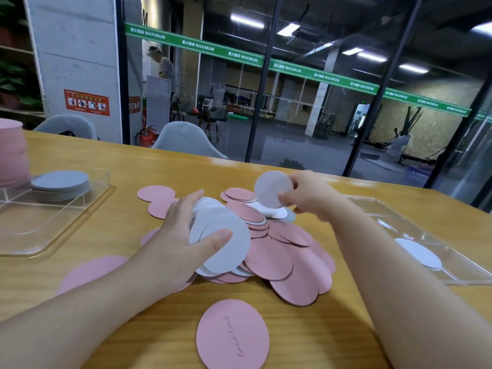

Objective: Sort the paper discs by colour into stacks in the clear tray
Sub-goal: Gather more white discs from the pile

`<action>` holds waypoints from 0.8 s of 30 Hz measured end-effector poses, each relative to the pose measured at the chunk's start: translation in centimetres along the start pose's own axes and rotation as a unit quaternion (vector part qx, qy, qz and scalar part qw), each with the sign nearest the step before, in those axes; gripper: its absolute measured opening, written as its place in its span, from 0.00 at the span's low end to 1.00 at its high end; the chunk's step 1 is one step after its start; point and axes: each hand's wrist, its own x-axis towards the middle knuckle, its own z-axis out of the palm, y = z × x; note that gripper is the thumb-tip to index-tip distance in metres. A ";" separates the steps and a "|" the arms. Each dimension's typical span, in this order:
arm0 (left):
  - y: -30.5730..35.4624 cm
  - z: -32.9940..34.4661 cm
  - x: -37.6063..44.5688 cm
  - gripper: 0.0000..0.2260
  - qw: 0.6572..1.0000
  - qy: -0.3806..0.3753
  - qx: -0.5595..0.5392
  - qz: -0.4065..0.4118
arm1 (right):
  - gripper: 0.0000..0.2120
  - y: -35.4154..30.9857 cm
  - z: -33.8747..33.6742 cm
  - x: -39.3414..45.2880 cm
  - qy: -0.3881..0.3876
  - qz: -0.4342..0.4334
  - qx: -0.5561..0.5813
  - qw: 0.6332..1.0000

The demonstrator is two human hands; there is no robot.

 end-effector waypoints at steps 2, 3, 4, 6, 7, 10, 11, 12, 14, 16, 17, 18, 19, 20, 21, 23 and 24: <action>-0.1 0.0 0.0 0.40 1.000 -0.004 0.000 0.001 | 0.11 -0.6 -1.8 -0.8 -0.015 -0.011 0.031 0.999; -0.1 0.0 0.1 0.40 1.000 -0.006 0.001 0.001 | 0.13 -1.1 -2.5 -1.2 -0.026 -0.019 0.046 0.998; -0.2 0.0 0.1 0.41 1.000 -0.006 0.002 0.001 | 0.14 -1.6 -3.1 -1.6 -0.037 -0.030 0.059 0.997; -0.2 0.0 0.1 0.41 1.000 -0.006 0.002 0.003 | 0.14 -2.6 -4.1 -2.3 -0.058 -0.060 0.068 0.994; -0.1 0.0 0.0 0.41 1.000 -0.005 0.002 0.003 | 0.13 -3.1 -4.5 -2.8 -0.072 -0.078 0.064 0.992; -0.1 0.0 0.0 0.40 1.000 -0.007 0.002 0.003 | 0.13 -4.6 -5.6 -4.6 -0.154 -0.104 0.036 0.982; -0.2 0.0 0.1 0.41 1.000 -0.007 0.003 0.003 | 0.12 -5.1 -5.8 -5.3 -0.188 -0.102 0.026 0.976; -0.2 0.0 0.1 0.41 1.000 -0.006 0.002 0.003 | 0.11 -5.5 -5.9 -5.9 -0.220 -0.098 0.018 0.970; -0.3 0.0 0.2 0.41 1.000 -0.006 -0.002 0.003 | 0.07 -6.2 -5.7 -6.6 -0.257 -0.089 -0.002 0.962; -0.3 -0.1 0.2 0.42 1.000 -0.009 -0.005 0.000 | 0.03 -6.6 -5.1 -6.8 -0.259 -0.082 -0.032 0.962; -0.3 -0.1 0.2 0.43 1.000 -0.011 -0.005 -0.001 | 0.02 -6.7 -4.8 -6.8 -0.255 -0.079 -0.052 0.962; -0.3 -0.2 0.2 0.45 1.000 -0.013 -0.004 -0.001 | 0.01 -6.8 -4.4 -6.7 -0.249 -0.076 -0.072 0.963; -0.3 -0.2 0.2 0.46 1.000 -0.015 -0.003 0.000 | 0.02 -6.9 -4.1 -6.7 -0.245 -0.073 -0.086 0.963; -0.2 -0.2 0.2 0.48 1.000 -0.016 -0.002 0.000 | 0.03 -7.0 -3.8 -6.7 -0.242 -0.069 -0.091 0.963; -0.2 -0.2 0.2 0.49 1.000 -0.015 -0.002 0.001 | 0.04 -7.0 -3.6 -6.6 -0.240 -0.066 -0.090 0.964; -0.2 -0.2 0.2 0.49 1.000 -0.014 -0.001 0.004 | 0.07 -7.0 -3.3 -6.6 -0.234 -0.067 -0.088 0.966; -0.1 -0.2 0.1 0.50 1.000 -0.015 -0.001 0.006 | 0.07 -7.0 -3.2 -6.5 -0.229 -0.069 -0.090 0.967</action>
